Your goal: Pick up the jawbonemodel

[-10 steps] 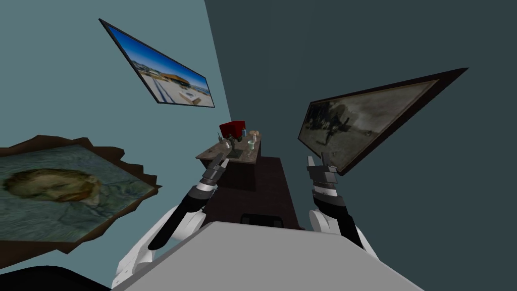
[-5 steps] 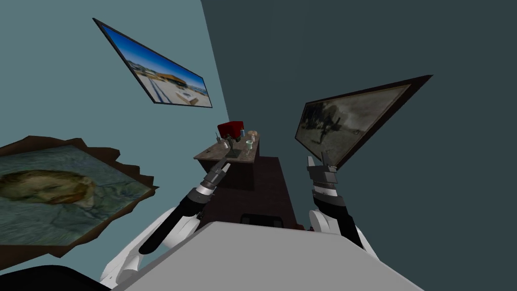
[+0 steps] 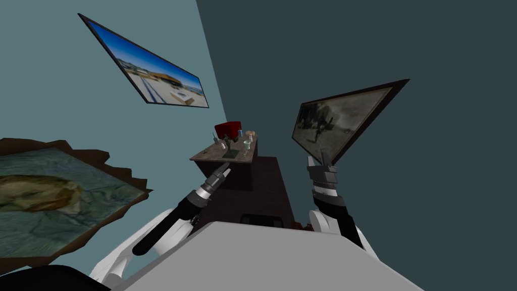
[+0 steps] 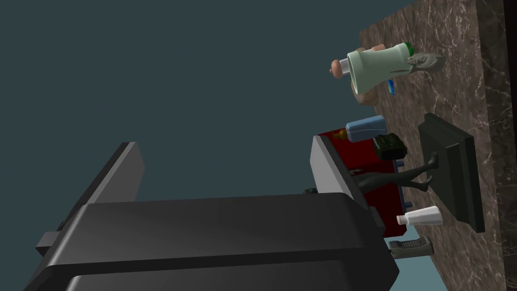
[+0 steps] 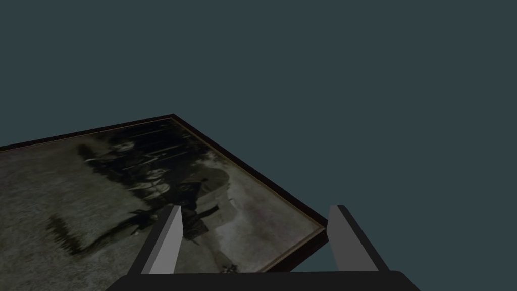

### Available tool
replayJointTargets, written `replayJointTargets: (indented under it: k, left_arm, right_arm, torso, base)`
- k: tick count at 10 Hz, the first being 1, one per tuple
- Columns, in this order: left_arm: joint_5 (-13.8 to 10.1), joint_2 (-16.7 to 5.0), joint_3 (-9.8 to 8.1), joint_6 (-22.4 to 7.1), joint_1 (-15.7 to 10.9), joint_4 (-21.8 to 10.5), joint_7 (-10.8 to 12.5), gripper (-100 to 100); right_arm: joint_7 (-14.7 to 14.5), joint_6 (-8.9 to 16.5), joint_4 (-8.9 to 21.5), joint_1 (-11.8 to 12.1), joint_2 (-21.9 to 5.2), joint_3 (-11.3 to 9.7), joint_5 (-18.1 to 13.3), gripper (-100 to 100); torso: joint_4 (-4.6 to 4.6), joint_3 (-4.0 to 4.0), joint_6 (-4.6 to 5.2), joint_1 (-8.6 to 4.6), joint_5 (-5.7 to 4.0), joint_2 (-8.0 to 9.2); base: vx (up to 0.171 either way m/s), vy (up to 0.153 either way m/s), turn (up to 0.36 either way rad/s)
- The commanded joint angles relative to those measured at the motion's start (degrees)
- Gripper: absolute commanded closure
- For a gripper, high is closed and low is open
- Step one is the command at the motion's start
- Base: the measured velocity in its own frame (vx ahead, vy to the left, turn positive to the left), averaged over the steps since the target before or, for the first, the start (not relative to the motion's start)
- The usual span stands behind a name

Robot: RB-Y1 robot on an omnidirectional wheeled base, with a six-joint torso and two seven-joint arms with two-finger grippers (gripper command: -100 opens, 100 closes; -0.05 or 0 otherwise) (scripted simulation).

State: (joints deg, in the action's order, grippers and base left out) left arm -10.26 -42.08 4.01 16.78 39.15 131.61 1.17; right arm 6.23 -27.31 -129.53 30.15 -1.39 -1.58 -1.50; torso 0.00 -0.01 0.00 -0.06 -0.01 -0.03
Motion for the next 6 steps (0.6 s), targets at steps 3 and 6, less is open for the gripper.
replayJointTargets:
  k: [3,6]
  left_arm:
    - [-2.00,-5.84,0.93,-2.70,2.06,-1.03,-0.12,-100]
    - [-2.95,-11.40,1.22,-4.09,3.04,-1.55,-0.07,-100]
  right_arm:
    - [0.00,0.00,0.00,0.00,0.00,0.00,0.00,0]
    - [0.00,0.00,0.00,0.00,0.00,0.00,0.00,0]
  torso:
    - [-0.01,-0.03,0.00,0.00,0.00,-0.05]
    - [-0.03,-0.07,0.01,-0.01,0.00,-0.12]
  base:
    - [0.017,-0.024,-0.094]
    - [0.029,-0.023,-0.068]
